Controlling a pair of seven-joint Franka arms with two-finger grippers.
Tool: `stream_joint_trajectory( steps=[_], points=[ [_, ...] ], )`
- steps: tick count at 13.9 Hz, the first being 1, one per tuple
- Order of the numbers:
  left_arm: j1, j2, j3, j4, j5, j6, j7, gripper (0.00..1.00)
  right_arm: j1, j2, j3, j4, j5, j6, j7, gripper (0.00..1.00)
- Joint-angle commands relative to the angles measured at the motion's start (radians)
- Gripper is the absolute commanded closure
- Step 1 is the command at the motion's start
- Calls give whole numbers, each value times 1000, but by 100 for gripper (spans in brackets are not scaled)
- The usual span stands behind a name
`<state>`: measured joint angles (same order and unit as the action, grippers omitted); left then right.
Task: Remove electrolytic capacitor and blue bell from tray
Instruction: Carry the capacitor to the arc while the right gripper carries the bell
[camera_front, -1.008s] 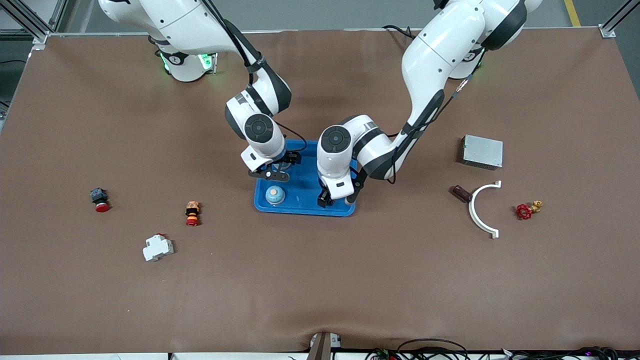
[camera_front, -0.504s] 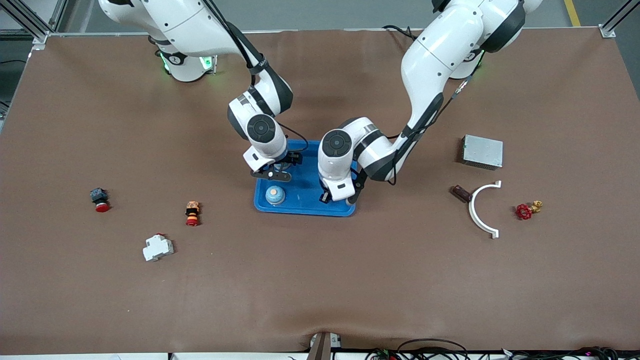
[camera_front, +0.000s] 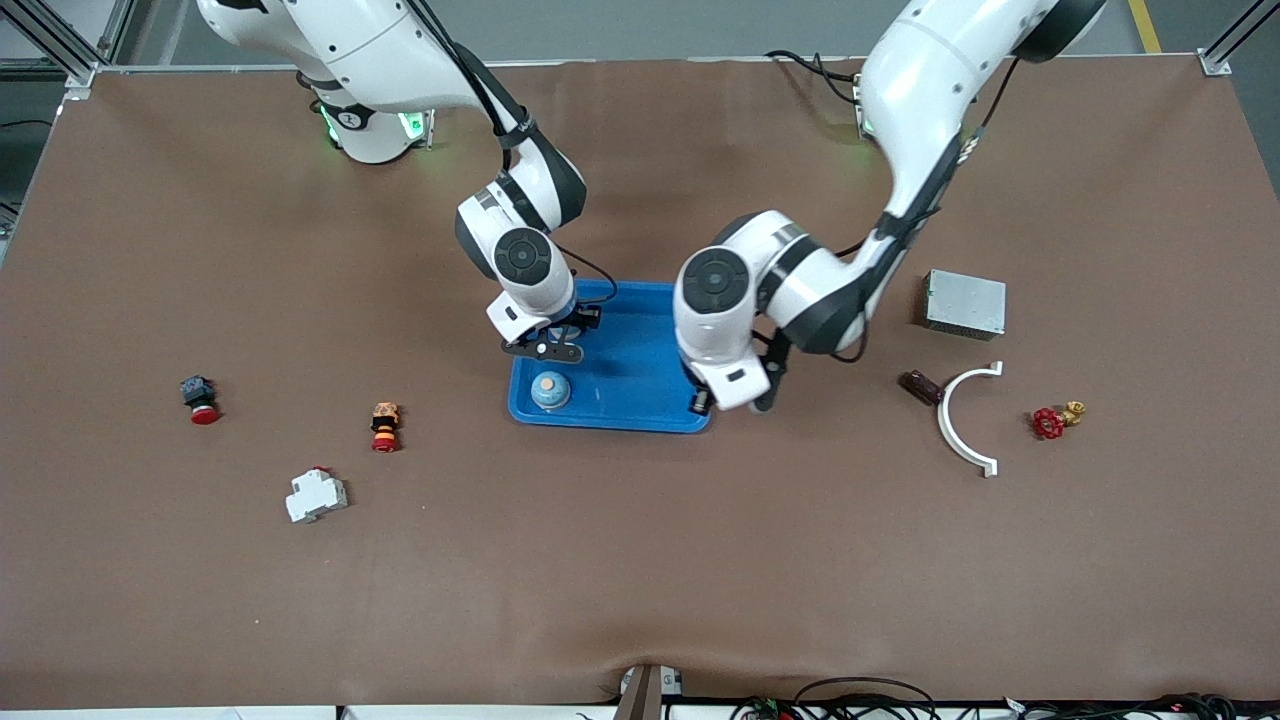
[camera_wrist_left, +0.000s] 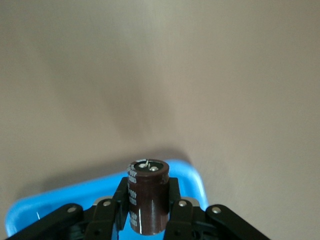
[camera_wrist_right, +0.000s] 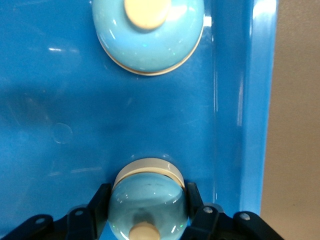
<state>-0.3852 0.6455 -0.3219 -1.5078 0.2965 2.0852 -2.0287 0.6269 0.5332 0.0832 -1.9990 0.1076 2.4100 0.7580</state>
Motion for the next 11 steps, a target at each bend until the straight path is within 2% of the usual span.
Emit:
stream_joint_trajectory(
  steps=[1,3,5,8,11],
  points=[
    [115,-147,-16,-162,-22,-13,143,100,11,-28,-7,5,21,-31,-6,80],
    [184,-187,-16,-206,-22,-17,258,100,1,-93,-8,37,20,-136,-16,80],
    [250,-227,-16,-271,-22,-20,399,100,-42,-163,-16,84,18,-298,-110,82],
    [373,-289,-16,-345,-20,-20,582,100,-189,-284,-16,91,18,-457,-410,84],
    [485,-281,-14,-353,-14,-10,726,100,-359,-340,-17,107,-20,-543,-740,84]
  ],
)
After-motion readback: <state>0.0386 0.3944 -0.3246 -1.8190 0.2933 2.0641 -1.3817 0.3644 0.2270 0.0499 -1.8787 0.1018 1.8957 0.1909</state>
